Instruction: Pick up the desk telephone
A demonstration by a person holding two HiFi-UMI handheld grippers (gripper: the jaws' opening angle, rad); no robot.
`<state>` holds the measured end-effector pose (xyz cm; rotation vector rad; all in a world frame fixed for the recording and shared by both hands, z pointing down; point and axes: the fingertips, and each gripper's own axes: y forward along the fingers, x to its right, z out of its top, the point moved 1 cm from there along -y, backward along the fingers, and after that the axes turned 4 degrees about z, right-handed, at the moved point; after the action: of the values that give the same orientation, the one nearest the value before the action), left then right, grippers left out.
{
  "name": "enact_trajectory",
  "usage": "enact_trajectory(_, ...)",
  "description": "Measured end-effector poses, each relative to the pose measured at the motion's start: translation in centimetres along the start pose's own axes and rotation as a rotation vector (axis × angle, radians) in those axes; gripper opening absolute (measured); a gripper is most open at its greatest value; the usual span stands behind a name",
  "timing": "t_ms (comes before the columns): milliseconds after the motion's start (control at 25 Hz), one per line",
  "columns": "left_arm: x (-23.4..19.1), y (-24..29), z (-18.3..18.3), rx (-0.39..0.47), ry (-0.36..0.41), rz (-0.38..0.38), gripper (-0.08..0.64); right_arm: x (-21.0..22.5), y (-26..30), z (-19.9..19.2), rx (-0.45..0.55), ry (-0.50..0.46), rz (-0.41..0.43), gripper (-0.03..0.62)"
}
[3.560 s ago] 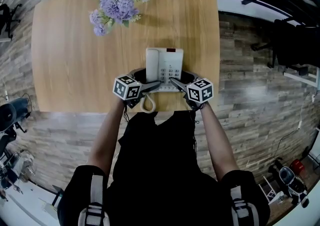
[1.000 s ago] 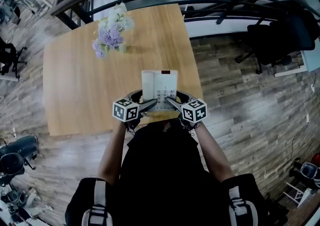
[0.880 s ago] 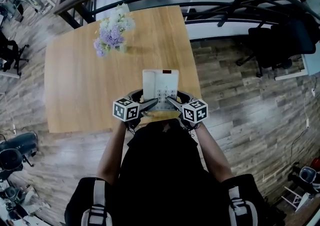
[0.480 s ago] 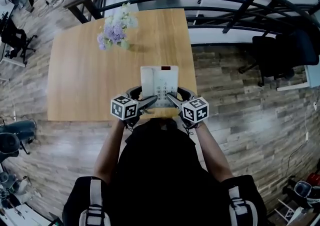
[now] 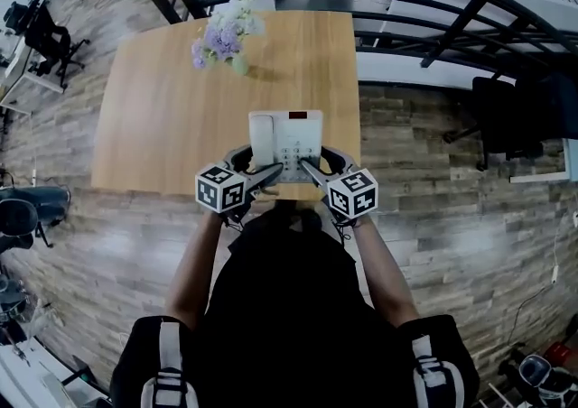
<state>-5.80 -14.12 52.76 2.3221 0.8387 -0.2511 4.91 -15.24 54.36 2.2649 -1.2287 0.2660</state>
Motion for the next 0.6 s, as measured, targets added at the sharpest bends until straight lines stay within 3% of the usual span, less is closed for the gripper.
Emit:
enact_trajectory(320, 1.5, -2.2, 0.0, 0.072, 0.002, 0.065, 0.393, -1.8, -0.9, 0.5, 0.025, -0.042, 0.053, 0.238)
enact_trajectory(600, 3.0, -3.5, 0.6, 0.079, 0.078, 0.122, 0.391, -2.6, -1.7, 0.7, 0.045, -0.042, 0.088, 0.235)
